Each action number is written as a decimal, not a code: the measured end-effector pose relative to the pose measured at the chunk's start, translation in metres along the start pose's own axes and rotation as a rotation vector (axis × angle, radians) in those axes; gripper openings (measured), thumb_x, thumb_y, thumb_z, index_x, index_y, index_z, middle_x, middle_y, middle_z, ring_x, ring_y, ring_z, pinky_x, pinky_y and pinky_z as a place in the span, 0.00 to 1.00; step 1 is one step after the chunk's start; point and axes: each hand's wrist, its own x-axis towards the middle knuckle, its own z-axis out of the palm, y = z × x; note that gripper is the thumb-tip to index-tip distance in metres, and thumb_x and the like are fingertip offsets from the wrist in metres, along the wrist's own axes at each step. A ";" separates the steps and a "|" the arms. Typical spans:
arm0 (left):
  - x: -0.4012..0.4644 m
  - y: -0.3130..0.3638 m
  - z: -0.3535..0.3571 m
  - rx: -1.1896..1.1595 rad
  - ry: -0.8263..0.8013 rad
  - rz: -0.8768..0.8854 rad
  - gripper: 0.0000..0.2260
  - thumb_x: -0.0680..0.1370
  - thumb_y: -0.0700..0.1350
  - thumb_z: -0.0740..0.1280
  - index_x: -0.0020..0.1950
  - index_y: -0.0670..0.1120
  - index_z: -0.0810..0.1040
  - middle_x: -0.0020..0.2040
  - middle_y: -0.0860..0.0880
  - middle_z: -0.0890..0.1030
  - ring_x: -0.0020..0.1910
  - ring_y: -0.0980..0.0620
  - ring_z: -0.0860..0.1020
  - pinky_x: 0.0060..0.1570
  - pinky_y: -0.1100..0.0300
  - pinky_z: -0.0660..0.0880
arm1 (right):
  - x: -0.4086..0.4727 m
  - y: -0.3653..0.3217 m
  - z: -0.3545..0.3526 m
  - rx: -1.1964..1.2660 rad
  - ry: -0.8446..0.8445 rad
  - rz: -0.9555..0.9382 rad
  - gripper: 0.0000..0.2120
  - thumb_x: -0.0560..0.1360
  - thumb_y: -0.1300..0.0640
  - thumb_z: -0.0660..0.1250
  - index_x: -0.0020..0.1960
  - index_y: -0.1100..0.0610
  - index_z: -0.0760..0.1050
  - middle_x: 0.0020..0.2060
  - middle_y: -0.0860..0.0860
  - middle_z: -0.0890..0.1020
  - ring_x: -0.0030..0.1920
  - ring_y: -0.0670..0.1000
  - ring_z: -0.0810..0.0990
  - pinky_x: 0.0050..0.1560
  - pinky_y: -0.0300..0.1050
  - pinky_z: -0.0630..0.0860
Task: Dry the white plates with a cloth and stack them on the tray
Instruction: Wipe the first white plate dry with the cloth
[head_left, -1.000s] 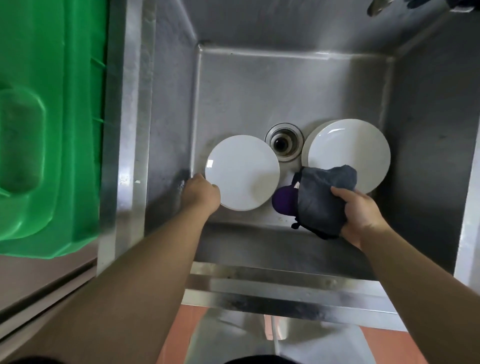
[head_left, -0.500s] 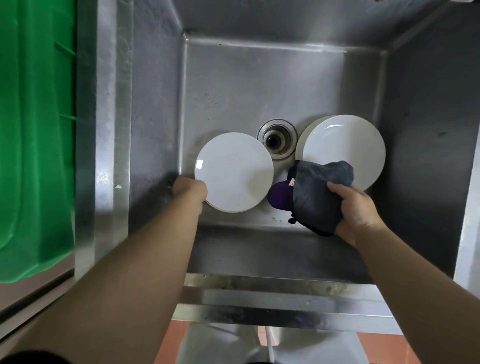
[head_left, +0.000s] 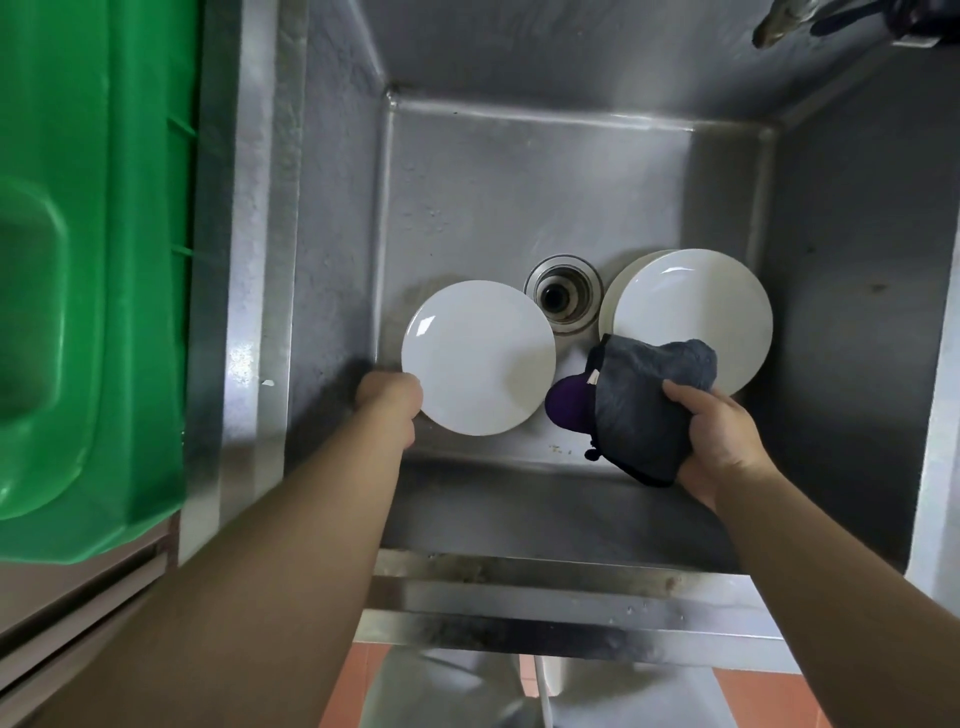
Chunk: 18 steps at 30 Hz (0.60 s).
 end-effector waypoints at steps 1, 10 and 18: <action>0.000 0.000 -0.001 -0.044 -0.018 -0.008 0.13 0.82 0.35 0.61 0.66 0.40 0.79 0.59 0.44 0.83 0.52 0.45 0.81 0.61 0.49 0.81 | -0.001 0.000 0.000 0.001 0.004 0.002 0.09 0.80 0.62 0.70 0.59 0.55 0.82 0.48 0.54 0.90 0.51 0.59 0.88 0.50 0.57 0.85; -0.016 -0.005 -0.006 -0.025 -0.151 0.131 0.12 0.82 0.38 0.68 0.65 0.45 0.80 0.62 0.45 0.83 0.57 0.44 0.81 0.56 0.50 0.82 | -0.009 -0.003 -0.011 0.041 0.012 -0.022 0.11 0.79 0.61 0.72 0.61 0.55 0.82 0.48 0.53 0.90 0.47 0.58 0.90 0.39 0.54 0.86; -0.059 0.001 -0.044 -0.067 -0.280 0.163 0.21 0.82 0.35 0.65 0.75 0.45 0.72 0.62 0.48 0.79 0.59 0.44 0.79 0.44 0.52 0.81 | -0.043 -0.026 -0.027 0.095 -0.040 -0.033 0.11 0.79 0.52 0.75 0.60 0.51 0.81 0.47 0.47 0.90 0.44 0.53 0.89 0.34 0.50 0.85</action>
